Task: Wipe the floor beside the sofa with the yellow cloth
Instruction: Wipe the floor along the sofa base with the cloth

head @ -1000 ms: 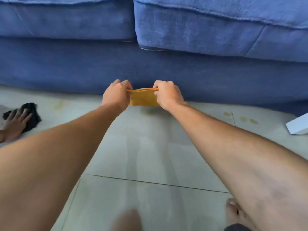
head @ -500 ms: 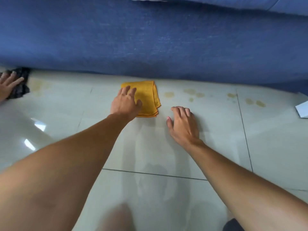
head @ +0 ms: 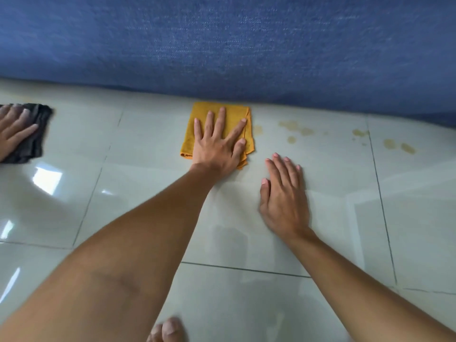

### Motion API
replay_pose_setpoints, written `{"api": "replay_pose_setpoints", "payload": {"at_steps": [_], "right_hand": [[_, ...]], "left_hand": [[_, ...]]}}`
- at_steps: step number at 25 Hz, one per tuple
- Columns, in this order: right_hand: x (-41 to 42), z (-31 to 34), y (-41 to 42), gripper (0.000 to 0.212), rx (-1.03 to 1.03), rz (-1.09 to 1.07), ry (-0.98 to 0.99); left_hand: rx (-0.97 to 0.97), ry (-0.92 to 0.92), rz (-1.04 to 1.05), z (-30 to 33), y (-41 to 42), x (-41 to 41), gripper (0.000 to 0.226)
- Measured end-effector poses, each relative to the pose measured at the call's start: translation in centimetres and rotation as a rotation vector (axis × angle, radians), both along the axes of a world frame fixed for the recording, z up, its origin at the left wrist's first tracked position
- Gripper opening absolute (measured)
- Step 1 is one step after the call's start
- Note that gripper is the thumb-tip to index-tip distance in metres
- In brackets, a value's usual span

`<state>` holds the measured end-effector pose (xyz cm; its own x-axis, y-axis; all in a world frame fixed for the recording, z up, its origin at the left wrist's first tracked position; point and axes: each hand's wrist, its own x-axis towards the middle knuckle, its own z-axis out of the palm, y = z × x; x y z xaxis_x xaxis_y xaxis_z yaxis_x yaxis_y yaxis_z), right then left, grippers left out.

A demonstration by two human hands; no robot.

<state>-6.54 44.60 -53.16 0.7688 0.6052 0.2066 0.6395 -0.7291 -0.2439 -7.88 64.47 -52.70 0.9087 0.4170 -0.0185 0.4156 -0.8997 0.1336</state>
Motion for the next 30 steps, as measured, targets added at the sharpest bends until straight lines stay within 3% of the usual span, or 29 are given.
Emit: {"api": "replay_pose_setpoints", "payload": {"at_steps": [7, 14, 22, 27, 30], "right_hand": [[0.0, 0.8, 0.0, 0.06, -0.244, -0.075, 0.094], [0.2, -0.2, 0.0, 0.063, -0.236, -0.088, 0.067], [0.9, 0.8, -0.8, 0.064, -0.22, -0.036, 0.16], [1.6, 1.5, -1.5, 0.064, -0.3, 0.037, 0.25], [1.3, 1.6, -1.5, 0.063, -0.307, 0.047, 0.24]], "left_hand": [[-0.027, 0.043, 0.222, -0.1, 4.7, -6.4, 0.056], [-0.035, 0.097, 0.428, -0.1, 11.4, -5.5, 0.058], [-0.051, 0.078, 0.142, 0.2, -0.3, 1.0, 0.059], [0.006, 0.056, 0.003, 0.3, -3.5, -5.8, 0.057], [0.027, 0.065, 0.104, 0.1, -0.3, -11.0, 0.056]]}}
